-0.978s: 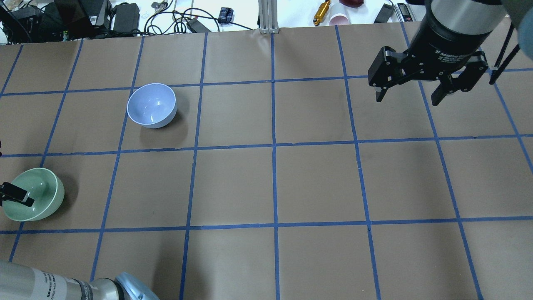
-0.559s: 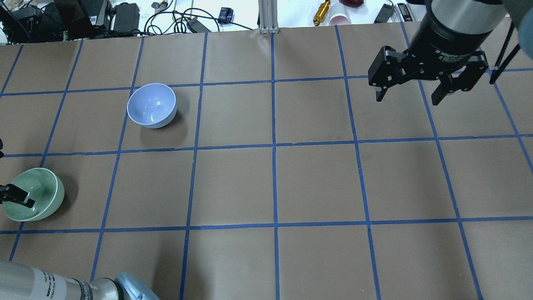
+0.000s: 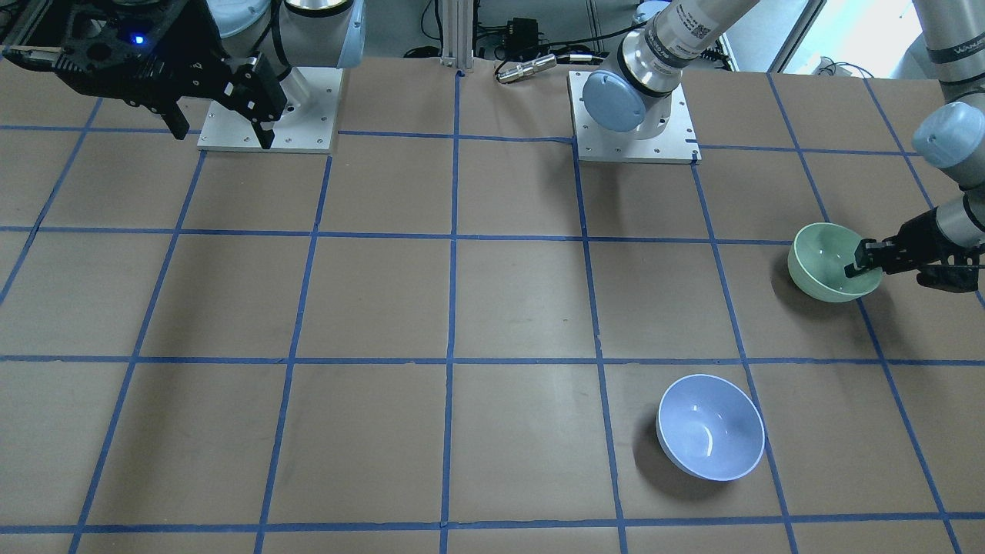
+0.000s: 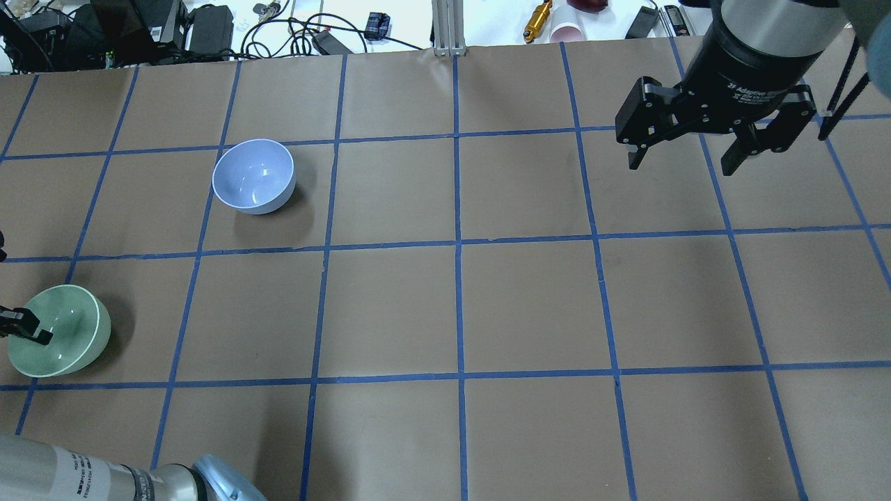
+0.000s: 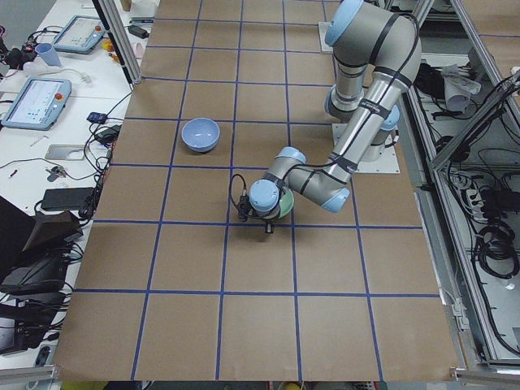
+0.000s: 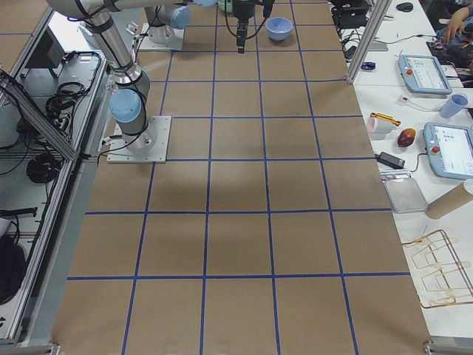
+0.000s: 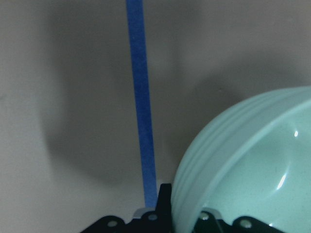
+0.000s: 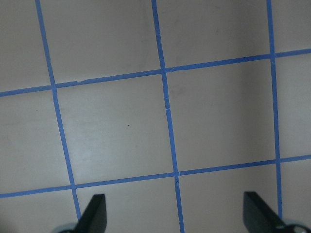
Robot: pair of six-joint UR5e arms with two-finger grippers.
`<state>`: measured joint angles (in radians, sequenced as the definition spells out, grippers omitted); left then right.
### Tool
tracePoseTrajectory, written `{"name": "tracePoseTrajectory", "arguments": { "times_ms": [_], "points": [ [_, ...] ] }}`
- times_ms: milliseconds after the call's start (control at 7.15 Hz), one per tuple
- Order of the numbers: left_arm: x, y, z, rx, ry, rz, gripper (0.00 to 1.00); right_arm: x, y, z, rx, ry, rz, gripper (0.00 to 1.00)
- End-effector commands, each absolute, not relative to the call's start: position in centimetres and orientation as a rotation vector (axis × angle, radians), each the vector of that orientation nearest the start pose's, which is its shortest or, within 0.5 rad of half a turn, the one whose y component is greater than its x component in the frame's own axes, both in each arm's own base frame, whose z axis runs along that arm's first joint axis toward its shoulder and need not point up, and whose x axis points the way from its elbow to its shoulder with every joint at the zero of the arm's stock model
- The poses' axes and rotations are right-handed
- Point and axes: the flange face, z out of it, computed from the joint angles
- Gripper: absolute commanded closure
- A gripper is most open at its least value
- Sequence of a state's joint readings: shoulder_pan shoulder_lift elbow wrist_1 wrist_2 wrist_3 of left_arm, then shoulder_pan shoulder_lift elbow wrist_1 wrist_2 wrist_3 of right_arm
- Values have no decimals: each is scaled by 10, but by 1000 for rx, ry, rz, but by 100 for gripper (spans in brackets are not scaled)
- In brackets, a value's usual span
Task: Stack green bowl on blue bowl
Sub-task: 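Lift the green bowl with the left gripper toward the blue bowl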
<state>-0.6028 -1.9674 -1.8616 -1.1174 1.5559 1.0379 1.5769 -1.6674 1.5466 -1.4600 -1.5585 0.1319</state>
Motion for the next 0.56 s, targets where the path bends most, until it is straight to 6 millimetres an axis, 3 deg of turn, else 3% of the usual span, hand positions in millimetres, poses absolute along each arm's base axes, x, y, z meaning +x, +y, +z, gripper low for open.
{"name": "tracePoseTrajectory", "arguments": {
  "times_ms": [0,280,419],
  "points": [
    [363,-421,197,100,3350,148,100,137,-448,534,197,3122,-15,0],
    [360,-421,213,92,3385,166,100,137,-448,534,197,3123,-13,0],
    [363,-428,230,79,3437,152,100,137,-448,534,197,3123,-13,0]
  ]
}}
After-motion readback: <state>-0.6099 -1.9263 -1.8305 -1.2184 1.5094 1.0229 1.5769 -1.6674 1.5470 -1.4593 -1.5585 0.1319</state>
